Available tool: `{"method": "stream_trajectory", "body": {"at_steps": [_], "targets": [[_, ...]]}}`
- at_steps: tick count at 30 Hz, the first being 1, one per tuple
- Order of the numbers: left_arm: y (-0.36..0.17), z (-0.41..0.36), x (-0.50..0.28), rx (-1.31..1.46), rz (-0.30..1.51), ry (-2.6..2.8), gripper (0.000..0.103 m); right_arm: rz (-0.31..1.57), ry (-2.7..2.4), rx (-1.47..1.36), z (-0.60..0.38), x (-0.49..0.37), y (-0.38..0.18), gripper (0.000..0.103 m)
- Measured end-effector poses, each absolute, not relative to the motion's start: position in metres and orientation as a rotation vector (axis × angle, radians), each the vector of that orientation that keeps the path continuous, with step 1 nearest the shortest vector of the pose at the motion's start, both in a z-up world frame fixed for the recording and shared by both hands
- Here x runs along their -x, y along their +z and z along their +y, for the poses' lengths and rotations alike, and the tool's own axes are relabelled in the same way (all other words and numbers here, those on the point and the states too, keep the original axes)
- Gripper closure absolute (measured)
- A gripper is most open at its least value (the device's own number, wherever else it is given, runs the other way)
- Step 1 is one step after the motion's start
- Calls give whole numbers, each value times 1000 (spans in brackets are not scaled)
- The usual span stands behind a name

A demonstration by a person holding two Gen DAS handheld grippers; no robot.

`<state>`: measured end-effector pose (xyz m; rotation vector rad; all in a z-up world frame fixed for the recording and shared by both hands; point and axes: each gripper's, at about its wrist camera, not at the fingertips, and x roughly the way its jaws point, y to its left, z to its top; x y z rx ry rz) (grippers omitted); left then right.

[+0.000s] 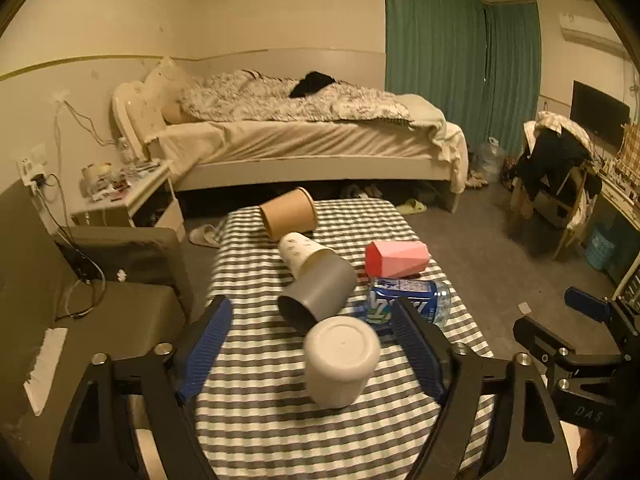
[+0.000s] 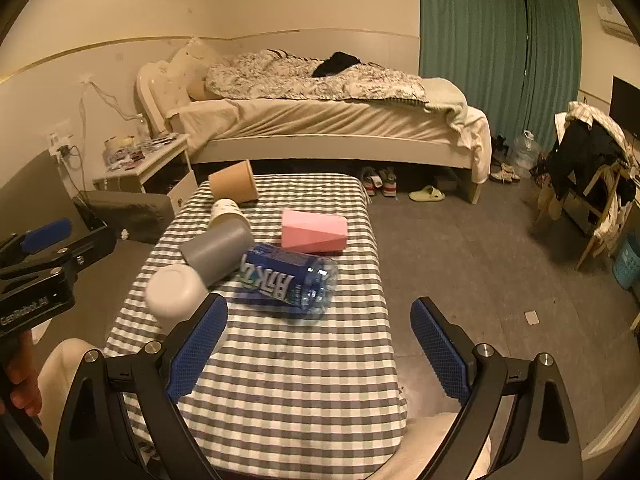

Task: Flip cup upside down

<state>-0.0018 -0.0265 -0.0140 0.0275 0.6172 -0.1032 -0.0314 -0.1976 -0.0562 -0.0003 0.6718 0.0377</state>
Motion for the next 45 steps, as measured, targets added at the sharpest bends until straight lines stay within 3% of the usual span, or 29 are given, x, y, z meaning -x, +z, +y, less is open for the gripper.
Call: {"method": "stream_trajectory", "body": {"at_steps": [10,15,26,45], "targets": [[-30,5,29,18,628,-42,6,685,81,47,-172,42,-75,10],[-41,10,37,31,641,-6,5,676,74,46,-167,41,-82,2],[-50,12,41,25,649,30,0,665,49,44,-168,40,-81,0],[-51,15,42,44,641,46,0,665,38,43,-167,42,-80,0]]}}
